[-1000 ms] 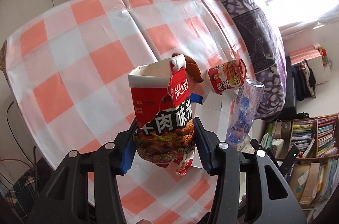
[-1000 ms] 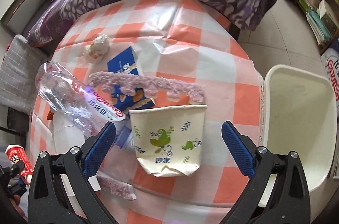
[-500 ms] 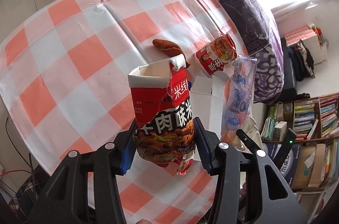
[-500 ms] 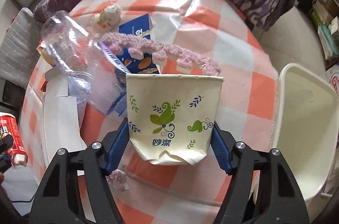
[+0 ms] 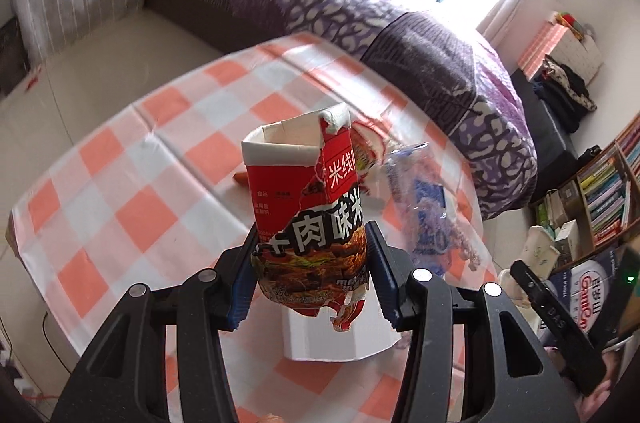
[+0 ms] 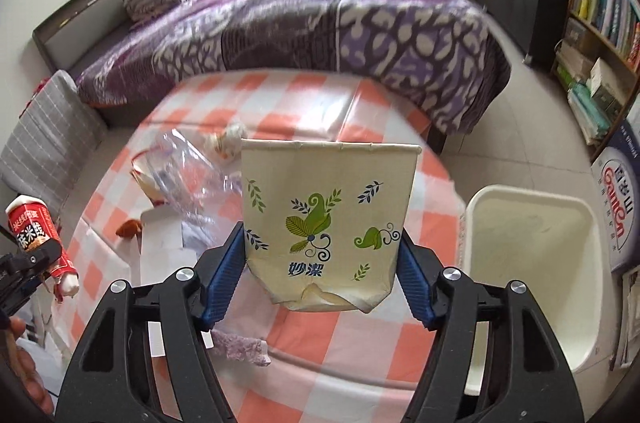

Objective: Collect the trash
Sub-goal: 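Carry the cup over the bin and open the right tool while the left tool carries the bag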

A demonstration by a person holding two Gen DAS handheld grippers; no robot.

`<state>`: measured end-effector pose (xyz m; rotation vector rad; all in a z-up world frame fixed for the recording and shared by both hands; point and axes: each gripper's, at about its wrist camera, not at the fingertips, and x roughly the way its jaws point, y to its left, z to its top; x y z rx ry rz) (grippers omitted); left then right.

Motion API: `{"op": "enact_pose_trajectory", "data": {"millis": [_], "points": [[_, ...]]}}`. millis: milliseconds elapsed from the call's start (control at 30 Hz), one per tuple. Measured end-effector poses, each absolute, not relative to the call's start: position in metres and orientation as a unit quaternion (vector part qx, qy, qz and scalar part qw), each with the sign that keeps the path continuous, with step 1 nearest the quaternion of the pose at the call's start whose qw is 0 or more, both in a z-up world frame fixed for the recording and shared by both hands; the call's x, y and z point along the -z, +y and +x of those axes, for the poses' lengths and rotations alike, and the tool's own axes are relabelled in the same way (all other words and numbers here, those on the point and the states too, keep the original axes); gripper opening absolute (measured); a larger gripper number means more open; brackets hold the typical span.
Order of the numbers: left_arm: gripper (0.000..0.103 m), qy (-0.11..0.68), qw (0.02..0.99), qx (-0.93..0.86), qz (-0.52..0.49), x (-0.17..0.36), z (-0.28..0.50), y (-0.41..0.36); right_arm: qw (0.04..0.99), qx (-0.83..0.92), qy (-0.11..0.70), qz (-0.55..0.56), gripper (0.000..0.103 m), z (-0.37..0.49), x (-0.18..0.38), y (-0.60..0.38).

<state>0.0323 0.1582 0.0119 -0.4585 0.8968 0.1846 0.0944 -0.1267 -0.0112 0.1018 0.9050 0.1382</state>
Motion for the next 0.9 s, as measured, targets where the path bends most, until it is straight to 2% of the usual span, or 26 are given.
{"op": "enact_pose_trajectory", "data": {"millis": [300,900], "points": [[0.05,0.379,0.906,-0.09,-0.165,-0.026,0.037,0.109,0.919,-0.034,0.391,0.039,0.067,0.08,-0.009,-0.148],[0.05,0.381,0.913,-0.042,-0.139,-0.02,0.052,0.029,0.916,0.018,0.397,0.062,0.069,0.069,-0.008,-0.205]]}}
